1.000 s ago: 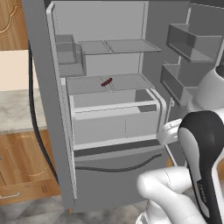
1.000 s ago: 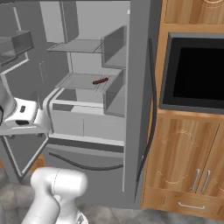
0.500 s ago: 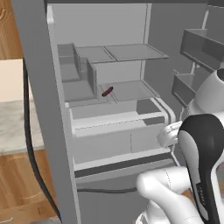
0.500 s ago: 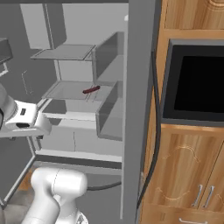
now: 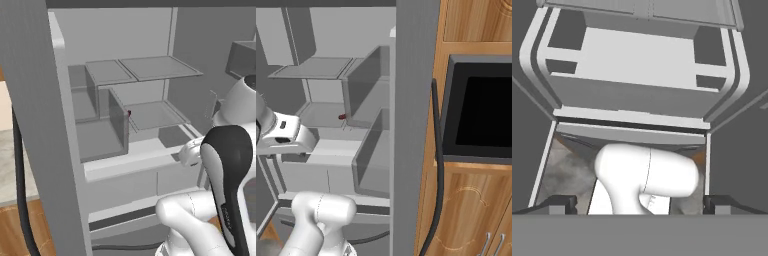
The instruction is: Move the hot dog bun to the plate on the dining table and place the condiment next to that plate. Then navigate to the fridge and take the sausage and place it on the plate as well.
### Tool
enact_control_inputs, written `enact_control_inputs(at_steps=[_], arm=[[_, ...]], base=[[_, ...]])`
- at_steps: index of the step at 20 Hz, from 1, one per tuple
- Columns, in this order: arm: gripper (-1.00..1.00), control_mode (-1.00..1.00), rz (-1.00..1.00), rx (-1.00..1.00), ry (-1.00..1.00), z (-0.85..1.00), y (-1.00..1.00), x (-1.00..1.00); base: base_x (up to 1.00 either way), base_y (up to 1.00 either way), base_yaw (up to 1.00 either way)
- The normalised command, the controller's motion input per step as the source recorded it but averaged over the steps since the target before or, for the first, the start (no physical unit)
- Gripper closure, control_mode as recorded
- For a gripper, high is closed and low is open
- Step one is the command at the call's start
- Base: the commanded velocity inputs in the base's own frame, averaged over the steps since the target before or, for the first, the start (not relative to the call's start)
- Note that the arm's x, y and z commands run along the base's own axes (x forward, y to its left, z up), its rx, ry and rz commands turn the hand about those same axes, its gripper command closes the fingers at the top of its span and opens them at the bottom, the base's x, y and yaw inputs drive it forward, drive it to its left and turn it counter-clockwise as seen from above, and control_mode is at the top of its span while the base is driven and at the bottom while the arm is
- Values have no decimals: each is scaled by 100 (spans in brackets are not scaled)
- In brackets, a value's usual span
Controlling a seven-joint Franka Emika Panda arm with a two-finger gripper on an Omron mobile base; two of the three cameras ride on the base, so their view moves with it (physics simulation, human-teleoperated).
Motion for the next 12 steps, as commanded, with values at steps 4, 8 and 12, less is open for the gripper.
enact_control_inputs(at_steps=[4,8,12], arm=[[-100,-100,-8,0,0,-1,22,75],[-100,-100,-11,0,0,-13,29,100],[-100,-100,-7,0,-7,-25,23,89]], base=[[23,8,-2],[0,0,0],[0,0,0]])
